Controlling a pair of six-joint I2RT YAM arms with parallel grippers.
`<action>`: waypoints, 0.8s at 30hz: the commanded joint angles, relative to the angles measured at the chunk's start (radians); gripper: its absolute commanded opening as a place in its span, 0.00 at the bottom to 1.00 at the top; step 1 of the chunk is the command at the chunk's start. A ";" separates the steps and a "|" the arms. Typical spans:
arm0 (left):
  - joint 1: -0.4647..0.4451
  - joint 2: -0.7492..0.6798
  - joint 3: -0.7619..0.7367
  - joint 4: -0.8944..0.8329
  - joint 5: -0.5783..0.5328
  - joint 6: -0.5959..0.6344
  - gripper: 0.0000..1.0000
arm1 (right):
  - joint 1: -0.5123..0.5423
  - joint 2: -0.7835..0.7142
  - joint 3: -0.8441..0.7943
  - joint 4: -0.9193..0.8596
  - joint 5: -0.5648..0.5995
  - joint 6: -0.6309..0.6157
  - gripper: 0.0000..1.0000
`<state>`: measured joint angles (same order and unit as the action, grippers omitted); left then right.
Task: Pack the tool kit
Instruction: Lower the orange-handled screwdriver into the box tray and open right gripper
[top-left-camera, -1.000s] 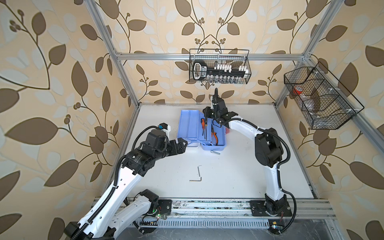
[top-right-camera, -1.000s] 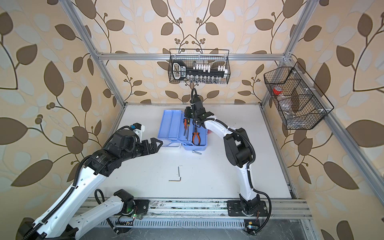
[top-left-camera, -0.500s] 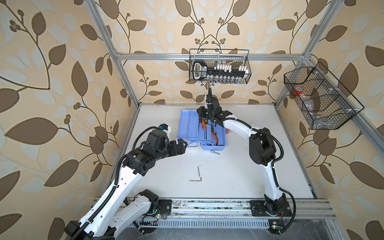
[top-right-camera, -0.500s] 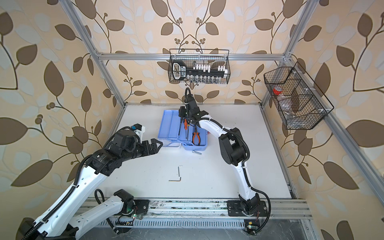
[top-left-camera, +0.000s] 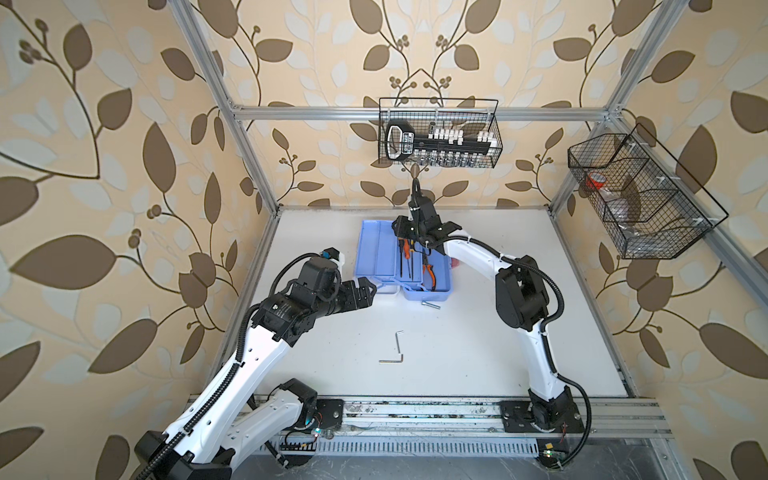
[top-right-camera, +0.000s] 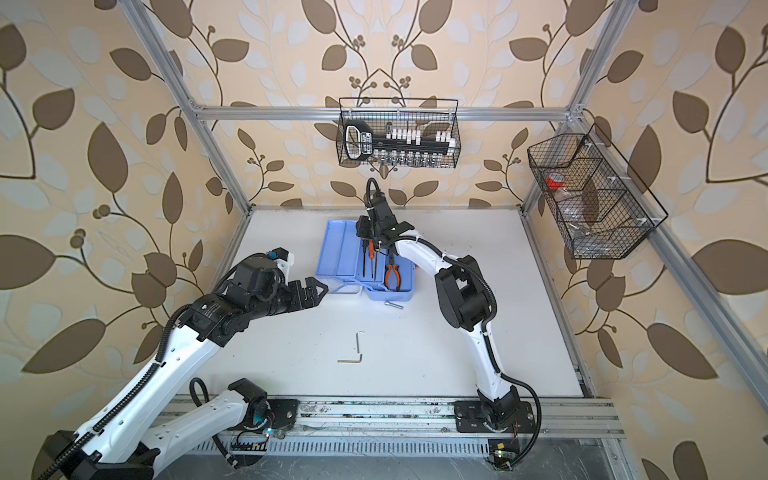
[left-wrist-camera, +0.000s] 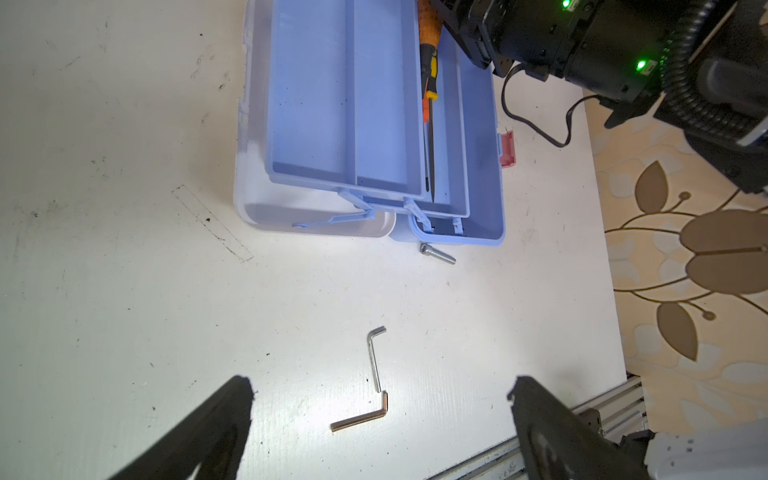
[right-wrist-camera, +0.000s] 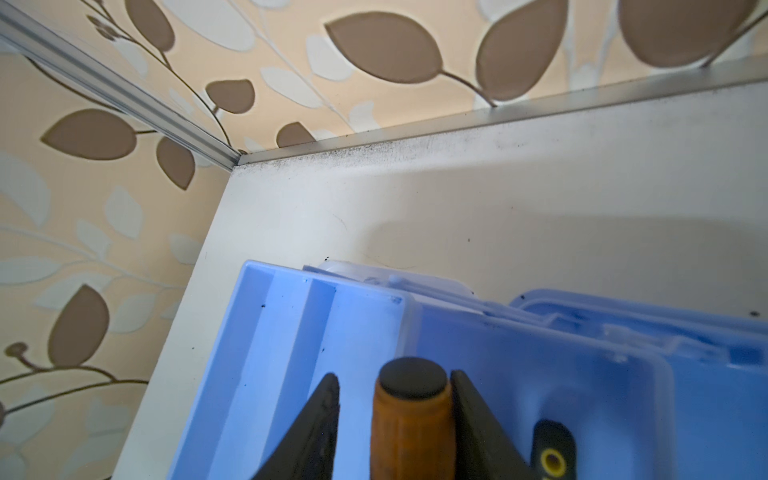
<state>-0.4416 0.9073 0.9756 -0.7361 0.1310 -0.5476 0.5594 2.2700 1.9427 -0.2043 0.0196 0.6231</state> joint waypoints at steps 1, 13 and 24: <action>0.002 -0.003 -0.012 0.010 0.020 0.012 0.99 | 0.008 0.003 -0.030 -0.014 0.010 -0.003 0.47; 0.001 -0.004 -0.014 0.009 0.017 0.009 0.99 | 0.002 -0.061 -0.128 0.009 0.025 0.005 0.57; 0.003 0.011 -0.013 0.001 -0.003 0.011 0.98 | -0.011 -0.198 -0.270 0.105 0.009 0.024 0.56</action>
<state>-0.4416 0.9253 0.9668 -0.7364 0.1303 -0.5484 0.5503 2.1246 1.6897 -0.1131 0.0204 0.6399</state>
